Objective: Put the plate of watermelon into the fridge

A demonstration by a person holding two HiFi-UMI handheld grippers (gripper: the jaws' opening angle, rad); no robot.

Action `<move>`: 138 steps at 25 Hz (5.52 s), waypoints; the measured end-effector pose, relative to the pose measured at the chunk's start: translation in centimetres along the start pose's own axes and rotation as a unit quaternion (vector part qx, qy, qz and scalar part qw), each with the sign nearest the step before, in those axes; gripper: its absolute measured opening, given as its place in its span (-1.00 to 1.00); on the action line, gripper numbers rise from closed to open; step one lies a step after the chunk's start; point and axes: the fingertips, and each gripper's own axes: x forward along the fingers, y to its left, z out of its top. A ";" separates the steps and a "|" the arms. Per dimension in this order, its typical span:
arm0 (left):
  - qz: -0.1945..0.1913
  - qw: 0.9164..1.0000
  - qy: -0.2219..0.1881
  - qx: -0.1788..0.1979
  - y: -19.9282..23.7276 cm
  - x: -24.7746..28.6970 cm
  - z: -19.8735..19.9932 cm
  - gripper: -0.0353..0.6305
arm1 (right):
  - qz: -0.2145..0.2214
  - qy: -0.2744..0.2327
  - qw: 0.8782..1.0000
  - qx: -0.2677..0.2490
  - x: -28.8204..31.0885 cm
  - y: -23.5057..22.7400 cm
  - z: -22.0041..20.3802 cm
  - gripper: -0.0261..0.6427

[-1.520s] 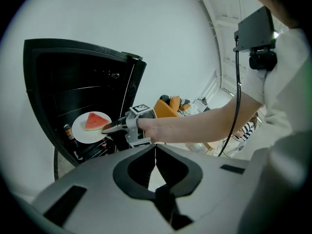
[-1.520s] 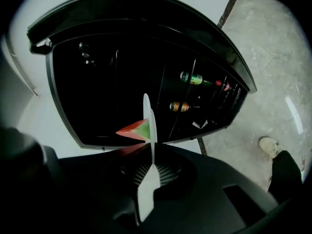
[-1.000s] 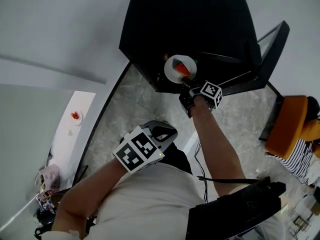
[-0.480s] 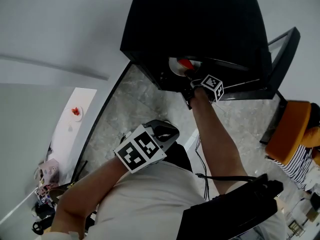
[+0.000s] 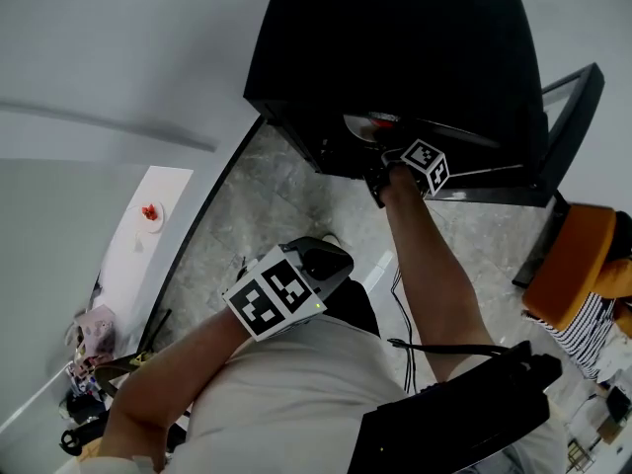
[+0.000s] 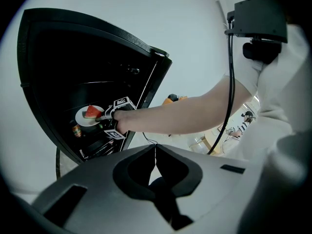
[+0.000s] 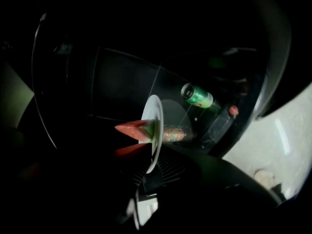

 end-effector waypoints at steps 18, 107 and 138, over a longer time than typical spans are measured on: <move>-0.007 1.000 -0.001 -0.005 0.0 0.6 -0.2 -0.86 | -0.016 0.035 0.985 -0.169 0.2 2.0 0.7 0.00; 0.058 0.985 -0.161 -0.018 -21.0 -15.7 -24.2 -0.86 | -0.043 0.171 0.754 -0.633 -42.0 6.2 -40.3 -0.88; 0.052 0.986 -0.154 -0.029 -24.0 -15.5 -28.0 -0.86 | 0.014 0.173 0.718 -0.674 -48.3 8.1 -47.7 -0.88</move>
